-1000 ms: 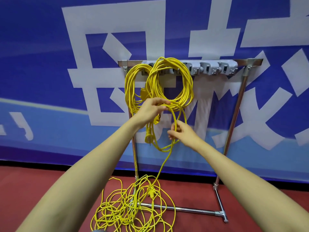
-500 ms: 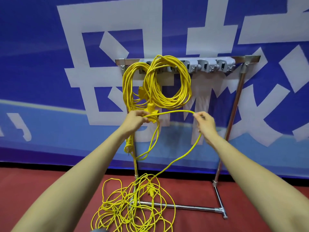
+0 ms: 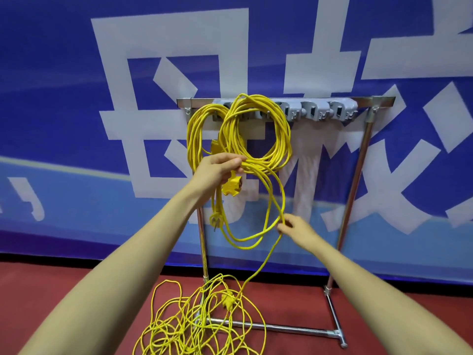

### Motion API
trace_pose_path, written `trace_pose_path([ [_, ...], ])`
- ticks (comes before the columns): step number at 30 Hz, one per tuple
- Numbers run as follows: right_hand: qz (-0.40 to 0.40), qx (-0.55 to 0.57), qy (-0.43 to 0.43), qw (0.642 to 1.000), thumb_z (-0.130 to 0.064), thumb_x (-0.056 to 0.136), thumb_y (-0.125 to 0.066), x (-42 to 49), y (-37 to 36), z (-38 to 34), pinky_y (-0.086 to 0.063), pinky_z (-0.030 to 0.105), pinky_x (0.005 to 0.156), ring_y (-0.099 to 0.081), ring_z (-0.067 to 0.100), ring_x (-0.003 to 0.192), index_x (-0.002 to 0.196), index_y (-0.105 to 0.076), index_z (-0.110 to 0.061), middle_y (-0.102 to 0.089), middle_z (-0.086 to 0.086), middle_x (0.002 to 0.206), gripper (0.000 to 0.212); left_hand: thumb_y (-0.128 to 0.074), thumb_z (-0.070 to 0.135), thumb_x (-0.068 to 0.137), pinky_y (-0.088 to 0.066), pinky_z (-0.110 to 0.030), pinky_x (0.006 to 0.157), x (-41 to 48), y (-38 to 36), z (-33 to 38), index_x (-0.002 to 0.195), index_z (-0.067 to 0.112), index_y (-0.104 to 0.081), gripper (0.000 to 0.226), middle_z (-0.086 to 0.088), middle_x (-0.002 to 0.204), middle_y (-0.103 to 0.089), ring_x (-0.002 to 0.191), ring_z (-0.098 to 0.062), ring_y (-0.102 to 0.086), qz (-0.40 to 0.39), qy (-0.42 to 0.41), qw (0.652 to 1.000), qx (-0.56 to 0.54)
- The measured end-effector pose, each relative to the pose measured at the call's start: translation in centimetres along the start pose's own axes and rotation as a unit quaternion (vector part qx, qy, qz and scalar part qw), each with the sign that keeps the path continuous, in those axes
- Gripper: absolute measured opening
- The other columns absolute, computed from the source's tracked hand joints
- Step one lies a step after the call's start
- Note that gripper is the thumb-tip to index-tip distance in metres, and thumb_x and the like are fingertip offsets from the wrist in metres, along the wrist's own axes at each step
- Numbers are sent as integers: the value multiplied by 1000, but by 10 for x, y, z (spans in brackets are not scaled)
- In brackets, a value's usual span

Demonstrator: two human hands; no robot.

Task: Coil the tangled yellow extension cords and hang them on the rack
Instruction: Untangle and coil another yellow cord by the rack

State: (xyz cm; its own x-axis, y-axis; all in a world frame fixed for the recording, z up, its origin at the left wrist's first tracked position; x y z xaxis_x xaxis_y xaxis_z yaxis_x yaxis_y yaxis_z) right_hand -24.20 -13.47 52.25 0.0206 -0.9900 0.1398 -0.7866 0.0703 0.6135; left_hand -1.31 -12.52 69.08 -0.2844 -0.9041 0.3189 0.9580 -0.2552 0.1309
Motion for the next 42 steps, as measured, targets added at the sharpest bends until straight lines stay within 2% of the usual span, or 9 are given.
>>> trace_pose_path([
  [6,-98,17,-86,991,-14,90,-62,-24,-53,34,-37,7,57,-49,0,63,77,-57,-19,-57,-8,70,16,-52,14,99,-37,-11,50,3,16,27,110,4,-67,21,-1,75,-63,53,1,-52,56,-53,996,-39],
  [14,153,267,-158,938,-8,94,-55,-14,9,29,-44,21,36,-52,10,34,75,-35,-16,-49,13,61,28,-58,14,96,-36,-14,50,-2,33,-28,109,8,-69,19,-2,74,-66,63,-7,-53,105,10,994,0],
  [19,196,-176,-118,957,-30,94,-51,5,62,1,-38,37,66,-56,37,86,87,-50,-15,-60,14,87,16,-57,13,96,-39,-14,57,-2,22,-45,113,7,-68,21,-4,80,-65,60,2,-58,114,12,993,31],
  [23,-20,-438,-38,898,-6,92,-39,6,45,-22,-45,37,83,-54,37,110,112,-58,-9,-55,17,113,28,-44,6,101,-36,-9,50,1,2,-43,119,7,-62,25,-5,80,-63,51,3,-53,78,17,996,40],
  [27,-245,-535,39,808,2,86,-39,-12,1,-29,-50,33,85,-58,32,107,117,-63,-6,-63,14,117,40,-43,2,99,-39,-6,60,-7,-28,-46,109,14,-66,28,-5,86,-67,70,6,-60,7,-24,990,142],
  [30,-288,-465,96,831,1,89,-41,-19,-4,-44,-39,23,79,-57,28,106,121,-63,-11,-65,10,116,41,-43,0,99,-37,-2,59,-14,-41,-62,112,4,-67,27,-5,91,-65,63,10,-55,8,-12,979,205],
  [34,-242,-338,202,887,-5,90,-52,-17,3,-76,-39,22,80,-59,20,97,118,-63,-11,-64,7,103,30,-42,-7,93,-40,-7,67,-23,-49,-88,116,8,-61,33,-6,106,-64,83,-2,-58,-49,65,977,199],
  [37,-185,-206,205,939,-12,90,-60,-19,10,-92,-46,31,77,-58,17,85,108,-49,-10,-61,1,94,22,-51,-15,84,-38,-5,57,-32,-55,-95,112,6,-56,35,0,85,-56,62,6,-51,-109,99,974,175],
  [42,-125,-81,171,974,-12,88,-63,-22,18,-106,-48,23,58,-57,12,66,102,-42,-10,-64,3,88,25,-62,0,91,-46,-10,72,-33,-59,-96,116,-2,-56,27,2,89,-57,85,-8,-53,-109,68,975,184],
])
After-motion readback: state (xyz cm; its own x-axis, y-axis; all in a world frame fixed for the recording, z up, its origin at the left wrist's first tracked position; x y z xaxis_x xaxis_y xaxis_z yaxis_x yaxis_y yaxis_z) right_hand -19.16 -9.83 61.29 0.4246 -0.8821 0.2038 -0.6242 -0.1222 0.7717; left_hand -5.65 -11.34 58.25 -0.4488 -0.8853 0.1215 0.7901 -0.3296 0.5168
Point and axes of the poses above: each hand's wrist, its own x-axis towards the middle knuckle, its own y-axis out of the back of the hand, z = x × y, the point moved 4 cm from there along x, towards the middle knuckle
